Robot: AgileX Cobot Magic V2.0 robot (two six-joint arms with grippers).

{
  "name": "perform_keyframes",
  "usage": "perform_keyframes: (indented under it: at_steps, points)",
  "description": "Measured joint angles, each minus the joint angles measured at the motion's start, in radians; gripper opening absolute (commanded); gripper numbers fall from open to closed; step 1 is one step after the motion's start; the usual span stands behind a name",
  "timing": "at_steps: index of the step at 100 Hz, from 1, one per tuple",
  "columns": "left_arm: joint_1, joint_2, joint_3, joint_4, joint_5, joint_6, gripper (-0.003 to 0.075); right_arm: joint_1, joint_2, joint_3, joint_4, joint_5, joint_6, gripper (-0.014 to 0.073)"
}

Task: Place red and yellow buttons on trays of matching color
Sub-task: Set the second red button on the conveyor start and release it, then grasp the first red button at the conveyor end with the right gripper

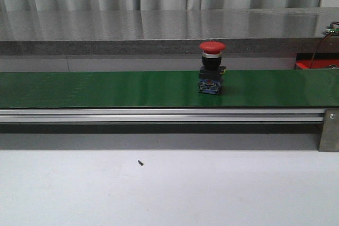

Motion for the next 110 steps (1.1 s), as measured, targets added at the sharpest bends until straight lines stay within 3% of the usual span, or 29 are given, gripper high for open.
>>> perform_keyframes:
  at_steps: [36, 53, 74, 105, 110]
  points:
    - [0.000, -0.176, 0.000, -0.082, 0.016, 0.050, 0.0584, 0.000, 0.000, 0.000, 0.000, 0.000, 0.000, -0.0061]
    - [0.000, -0.303, 0.022, -0.116, 0.020, 0.096, 0.0514, 0.000, 0.000, 0.000, 0.000, 0.000, 0.000, -0.0061]
    - [0.000, -0.526, 0.199, -0.218, -0.054, 0.209, 0.0365, 0.000, 0.000, 0.000, 0.000, 0.000, 0.000, -0.0061]
    - [0.000, -0.852, 0.575, -0.282, -0.164, 0.277, -0.0003, 0.000, 0.000, 0.000, 0.007, 0.000, 0.000, -0.0061]
    - [-0.005, -0.888, 0.621, -0.281, -0.169, 0.286, -0.0020, 0.000, 0.000, 0.000, 0.009, -0.002, 0.000, -0.0061]
